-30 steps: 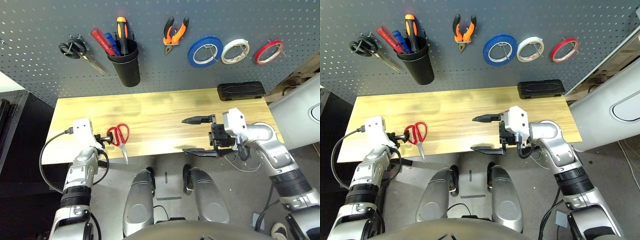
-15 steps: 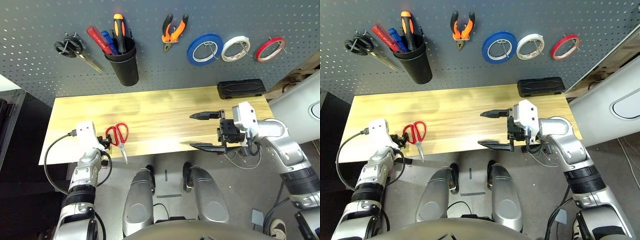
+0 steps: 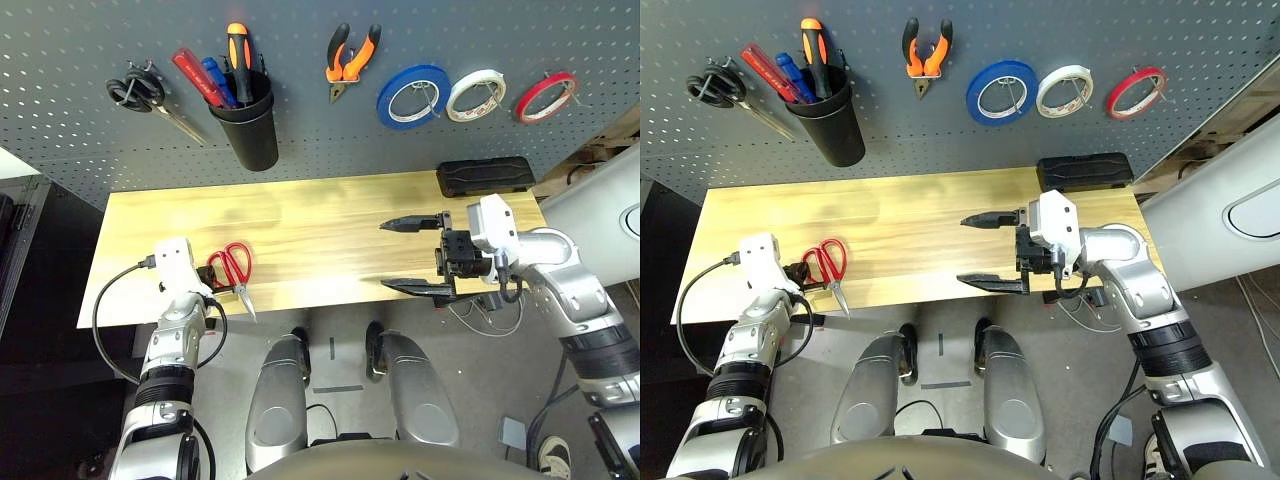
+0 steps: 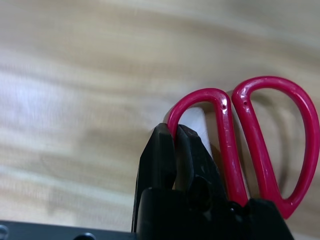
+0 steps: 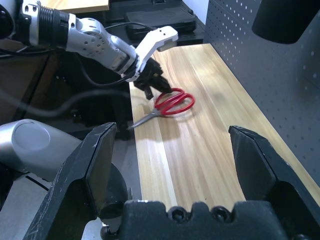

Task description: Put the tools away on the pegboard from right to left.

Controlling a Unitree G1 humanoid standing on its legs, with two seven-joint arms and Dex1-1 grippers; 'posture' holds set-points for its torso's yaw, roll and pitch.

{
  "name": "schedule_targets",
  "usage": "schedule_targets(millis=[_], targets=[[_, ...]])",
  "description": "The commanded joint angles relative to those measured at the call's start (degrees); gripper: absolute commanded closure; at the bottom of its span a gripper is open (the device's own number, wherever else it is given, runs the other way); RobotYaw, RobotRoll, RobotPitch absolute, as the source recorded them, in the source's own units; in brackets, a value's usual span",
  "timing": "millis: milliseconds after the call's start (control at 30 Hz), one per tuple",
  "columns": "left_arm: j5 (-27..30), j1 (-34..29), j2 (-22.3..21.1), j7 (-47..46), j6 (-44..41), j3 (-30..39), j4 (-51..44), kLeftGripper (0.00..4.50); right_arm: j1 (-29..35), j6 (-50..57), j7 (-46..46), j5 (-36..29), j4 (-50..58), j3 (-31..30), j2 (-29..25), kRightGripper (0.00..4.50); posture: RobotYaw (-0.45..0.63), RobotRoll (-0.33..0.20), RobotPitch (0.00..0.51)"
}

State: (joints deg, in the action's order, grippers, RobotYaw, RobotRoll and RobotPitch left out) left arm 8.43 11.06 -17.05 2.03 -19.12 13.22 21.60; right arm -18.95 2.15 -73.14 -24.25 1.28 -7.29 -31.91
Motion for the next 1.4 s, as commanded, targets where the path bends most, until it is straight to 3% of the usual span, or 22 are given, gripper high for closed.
schedule_targets(millis=[33,367,700,1100,1400], targets=[[0.51,-0.81,-0.69,0.21,-1.79,1.09,-5.56,4.48,-0.30,1.93,-0.73,-2.84,-0.86,2.33,-0.55,0.00,-0.07,0.000,0.220],[6.45,-3.04,-5.28,5.62,-5.56,7.30,-24.08,4.48,-4.14,12.76,-4.44,-12.89,-1.01,9.72,-5.43,0.00,-0.03,0.000,0.150],[11.19,0.21,-11.29,10.63,-2.47,14.47,-24.80,4.48,-5.50,19.42,-6.91,-18.33,0.01,14.02,-8.32,0.00,-0.02,0.000,0.098],[18.80,1.32,-10.38,14.83,2.97,19.09,-26.36,4.48,-6.56,24.42,-8.47,-23.75,-0.06,19.50,-11.06,0.00,-0.02,0.000,0.061],[19.81,3.40,-10.61,13.67,3.97,18.55,-24.73,4.48,-6.89,23.29,-8.86,-22.10,-1.65,19.10,-10.16,0.00,-0.02,0.000,0.058]])
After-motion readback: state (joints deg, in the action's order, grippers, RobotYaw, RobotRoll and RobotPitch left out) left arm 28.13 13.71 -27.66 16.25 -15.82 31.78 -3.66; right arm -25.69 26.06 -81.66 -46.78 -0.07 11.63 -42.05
